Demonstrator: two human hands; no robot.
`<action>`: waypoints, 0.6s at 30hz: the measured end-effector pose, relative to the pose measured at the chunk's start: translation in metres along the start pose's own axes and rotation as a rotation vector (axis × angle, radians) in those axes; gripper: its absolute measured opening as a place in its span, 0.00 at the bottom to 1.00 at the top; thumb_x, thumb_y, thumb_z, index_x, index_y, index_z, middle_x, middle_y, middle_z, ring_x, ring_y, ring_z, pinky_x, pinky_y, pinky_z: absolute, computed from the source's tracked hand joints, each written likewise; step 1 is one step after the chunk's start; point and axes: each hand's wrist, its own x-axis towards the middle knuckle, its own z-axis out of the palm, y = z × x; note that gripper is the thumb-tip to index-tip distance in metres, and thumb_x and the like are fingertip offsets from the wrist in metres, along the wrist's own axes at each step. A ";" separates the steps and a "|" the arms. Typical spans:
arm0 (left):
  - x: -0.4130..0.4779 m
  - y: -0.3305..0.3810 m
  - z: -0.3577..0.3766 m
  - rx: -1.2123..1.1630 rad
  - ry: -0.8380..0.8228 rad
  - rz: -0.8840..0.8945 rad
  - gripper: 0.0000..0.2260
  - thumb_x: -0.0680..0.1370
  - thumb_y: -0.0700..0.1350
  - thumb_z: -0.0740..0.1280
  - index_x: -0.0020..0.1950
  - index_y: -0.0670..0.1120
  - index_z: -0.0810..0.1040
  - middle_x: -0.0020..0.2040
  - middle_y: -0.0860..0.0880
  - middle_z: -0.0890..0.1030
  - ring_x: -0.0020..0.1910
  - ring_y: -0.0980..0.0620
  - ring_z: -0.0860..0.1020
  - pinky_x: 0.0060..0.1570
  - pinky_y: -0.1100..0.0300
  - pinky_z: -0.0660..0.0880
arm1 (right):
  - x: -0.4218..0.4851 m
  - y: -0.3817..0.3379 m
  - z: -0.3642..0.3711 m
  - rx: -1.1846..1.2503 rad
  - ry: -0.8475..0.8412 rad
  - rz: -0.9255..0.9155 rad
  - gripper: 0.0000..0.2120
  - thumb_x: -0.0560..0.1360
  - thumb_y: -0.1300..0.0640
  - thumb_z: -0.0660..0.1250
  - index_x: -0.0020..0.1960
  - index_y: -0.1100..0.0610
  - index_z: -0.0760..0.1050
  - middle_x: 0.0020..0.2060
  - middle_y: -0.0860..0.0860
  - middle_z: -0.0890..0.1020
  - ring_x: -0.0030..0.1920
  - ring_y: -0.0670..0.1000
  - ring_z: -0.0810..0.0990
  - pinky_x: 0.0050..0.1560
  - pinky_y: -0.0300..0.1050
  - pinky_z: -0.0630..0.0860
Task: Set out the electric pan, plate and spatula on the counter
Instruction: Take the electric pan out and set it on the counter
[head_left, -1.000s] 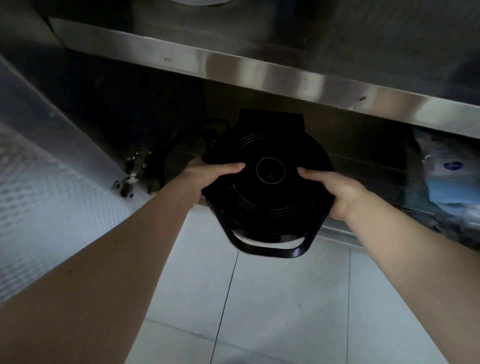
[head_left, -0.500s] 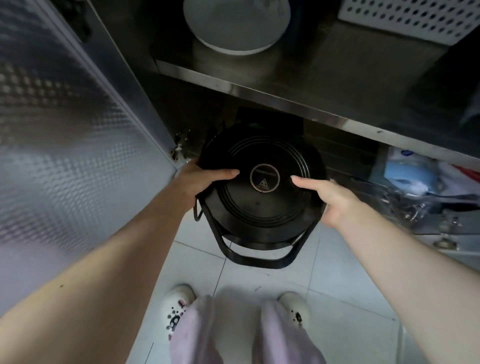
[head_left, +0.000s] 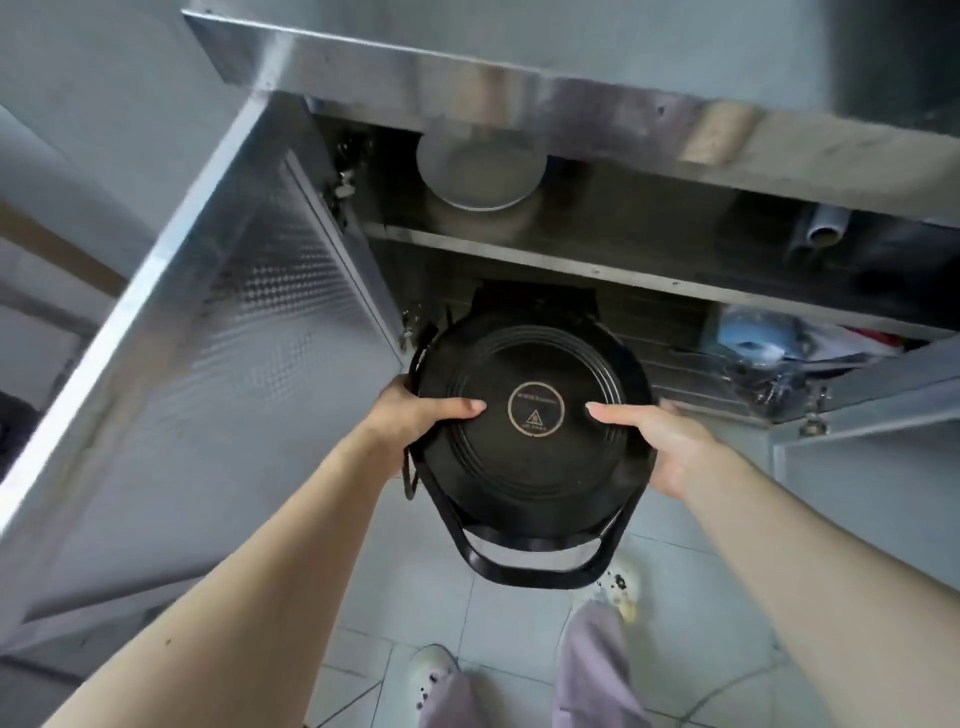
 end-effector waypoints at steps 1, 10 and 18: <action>-0.004 0.003 -0.002 -0.013 0.001 0.007 0.35 0.55 0.45 0.83 0.59 0.43 0.76 0.53 0.44 0.83 0.49 0.45 0.83 0.51 0.48 0.80 | -0.004 -0.001 0.001 -0.002 -0.005 -0.003 0.52 0.51 0.63 0.83 0.70 0.50 0.63 0.48 0.56 0.83 0.49 0.60 0.84 0.49 0.62 0.80; -0.118 0.043 -0.021 -0.059 0.028 0.070 0.39 0.53 0.47 0.84 0.60 0.43 0.72 0.53 0.44 0.82 0.47 0.44 0.83 0.48 0.48 0.81 | -0.124 -0.011 -0.001 -0.022 0.037 -0.084 0.59 0.53 0.62 0.83 0.76 0.47 0.55 0.64 0.53 0.76 0.56 0.59 0.80 0.54 0.60 0.79; -0.209 0.116 -0.029 -0.030 0.050 0.193 0.42 0.51 0.55 0.83 0.59 0.45 0.69 0.54 0.46 0.80 0.50 0.45 0.81 0.51 0.47 0.80 | -0.225 -0.060 -0.008 -0.023 -0.001 -0.215 0.51 0.53 0.63 0.83 0.71 0.53 0.64 0.59 0.55 0.81 0.50 0.59 0.83 0.44 0.57 0.82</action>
